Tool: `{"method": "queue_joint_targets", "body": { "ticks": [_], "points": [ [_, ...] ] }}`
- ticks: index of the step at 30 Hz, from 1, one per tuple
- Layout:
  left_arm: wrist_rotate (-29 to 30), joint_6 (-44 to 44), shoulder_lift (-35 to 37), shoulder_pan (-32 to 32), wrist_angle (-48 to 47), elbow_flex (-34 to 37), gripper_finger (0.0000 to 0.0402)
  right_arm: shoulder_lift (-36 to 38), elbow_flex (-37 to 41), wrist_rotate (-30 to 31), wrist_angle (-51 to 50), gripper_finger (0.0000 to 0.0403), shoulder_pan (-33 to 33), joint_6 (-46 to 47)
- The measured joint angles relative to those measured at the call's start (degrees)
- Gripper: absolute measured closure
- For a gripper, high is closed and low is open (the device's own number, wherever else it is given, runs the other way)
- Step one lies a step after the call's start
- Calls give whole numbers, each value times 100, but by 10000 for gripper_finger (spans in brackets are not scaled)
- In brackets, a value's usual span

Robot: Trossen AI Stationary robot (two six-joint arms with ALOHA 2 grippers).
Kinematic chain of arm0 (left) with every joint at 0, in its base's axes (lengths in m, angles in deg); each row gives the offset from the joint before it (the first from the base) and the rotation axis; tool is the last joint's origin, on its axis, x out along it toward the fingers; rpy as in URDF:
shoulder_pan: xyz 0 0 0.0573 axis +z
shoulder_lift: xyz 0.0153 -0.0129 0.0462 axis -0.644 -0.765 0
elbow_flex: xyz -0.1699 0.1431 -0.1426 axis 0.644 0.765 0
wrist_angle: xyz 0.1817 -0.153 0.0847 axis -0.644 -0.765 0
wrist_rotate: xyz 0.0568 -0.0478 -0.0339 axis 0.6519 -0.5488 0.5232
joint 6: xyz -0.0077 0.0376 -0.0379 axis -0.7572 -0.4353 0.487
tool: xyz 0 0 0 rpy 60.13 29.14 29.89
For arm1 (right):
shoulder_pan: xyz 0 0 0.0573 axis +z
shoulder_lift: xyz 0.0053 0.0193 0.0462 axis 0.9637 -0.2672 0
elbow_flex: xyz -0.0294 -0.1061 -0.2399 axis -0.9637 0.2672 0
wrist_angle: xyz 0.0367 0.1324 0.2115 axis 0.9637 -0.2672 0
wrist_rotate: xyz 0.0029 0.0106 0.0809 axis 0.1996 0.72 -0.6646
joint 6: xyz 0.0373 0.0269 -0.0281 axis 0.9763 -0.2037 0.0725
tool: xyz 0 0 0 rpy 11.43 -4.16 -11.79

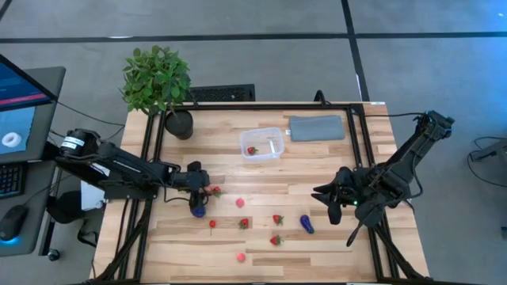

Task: Pick and placing Produce into tupperware
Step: Put the top apricot into the container

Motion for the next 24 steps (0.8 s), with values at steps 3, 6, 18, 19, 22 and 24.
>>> {"method": "queue_joint_targets", "body": {
  "ticks": [3,6,18,19,22,24],
  "points": [
    [24,70,0,4,-13,0,210,0,0,0,-29,271,-2,-2],
    [42,88,0,4,-18,0,245,0,0,0,-53,271,-2,-1],
    [46,330,-4,4,8,0,293,0,2,0,-51,271,-2,-2],
    [44,347,-4,4,10,0,292,0,2,0,-51,271,-2,-2],
    [36,349,-11,4,-73,-63,292,0,2,0,-53,271,-2,-2],
    [8,305,-17,-1,-116,-128,292,0,2,0,-52,271,-2,-3]
  ]
}}
